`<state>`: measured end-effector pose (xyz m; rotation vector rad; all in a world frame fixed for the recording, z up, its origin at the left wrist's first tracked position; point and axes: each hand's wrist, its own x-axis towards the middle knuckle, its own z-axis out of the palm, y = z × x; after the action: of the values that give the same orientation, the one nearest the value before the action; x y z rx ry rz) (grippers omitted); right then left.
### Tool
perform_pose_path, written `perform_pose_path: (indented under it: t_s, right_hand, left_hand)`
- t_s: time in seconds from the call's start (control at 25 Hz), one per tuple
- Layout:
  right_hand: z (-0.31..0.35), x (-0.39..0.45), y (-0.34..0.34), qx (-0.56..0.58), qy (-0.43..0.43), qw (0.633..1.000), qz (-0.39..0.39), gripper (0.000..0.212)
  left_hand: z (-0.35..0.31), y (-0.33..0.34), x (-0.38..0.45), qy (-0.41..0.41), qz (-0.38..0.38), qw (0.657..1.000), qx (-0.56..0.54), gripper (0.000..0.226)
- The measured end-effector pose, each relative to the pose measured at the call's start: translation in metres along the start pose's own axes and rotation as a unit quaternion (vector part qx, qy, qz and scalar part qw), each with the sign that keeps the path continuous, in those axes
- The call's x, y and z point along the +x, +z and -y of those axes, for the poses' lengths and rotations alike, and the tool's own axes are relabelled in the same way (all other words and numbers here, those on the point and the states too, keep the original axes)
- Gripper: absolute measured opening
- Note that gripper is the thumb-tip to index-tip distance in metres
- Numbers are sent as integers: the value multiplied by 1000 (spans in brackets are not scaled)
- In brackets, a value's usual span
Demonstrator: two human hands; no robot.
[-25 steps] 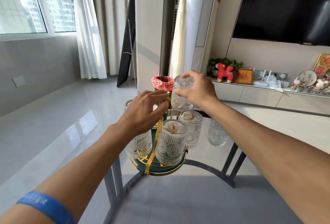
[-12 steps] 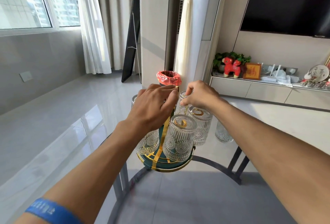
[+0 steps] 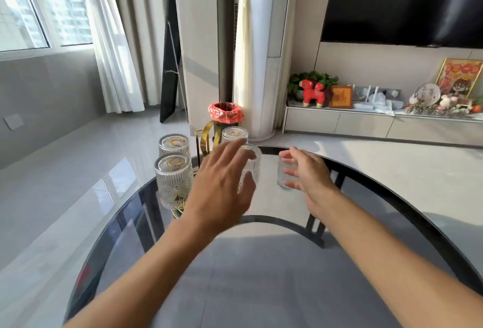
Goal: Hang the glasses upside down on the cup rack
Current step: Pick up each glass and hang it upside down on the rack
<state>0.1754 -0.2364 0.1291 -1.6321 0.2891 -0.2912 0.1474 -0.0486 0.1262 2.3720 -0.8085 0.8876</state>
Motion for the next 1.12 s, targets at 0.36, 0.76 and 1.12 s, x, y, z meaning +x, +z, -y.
perform_pose_path:
  t_s: [0.36,0.76,1.12]
  right_hand:
    - [-112,-28,-89,-32,103,994,15,18]
    - [-141,90,-31,-41,-7,998,-50,104]
    - [-132,102,-27,-45,-32,998,27,77]
  left_hand:
    - [-20,120,-90,-73,304,949,37,61]
    - [0,134,-79,-5,341,940,31,66]
    - [7,140,-75,-31,319,947,3,65]
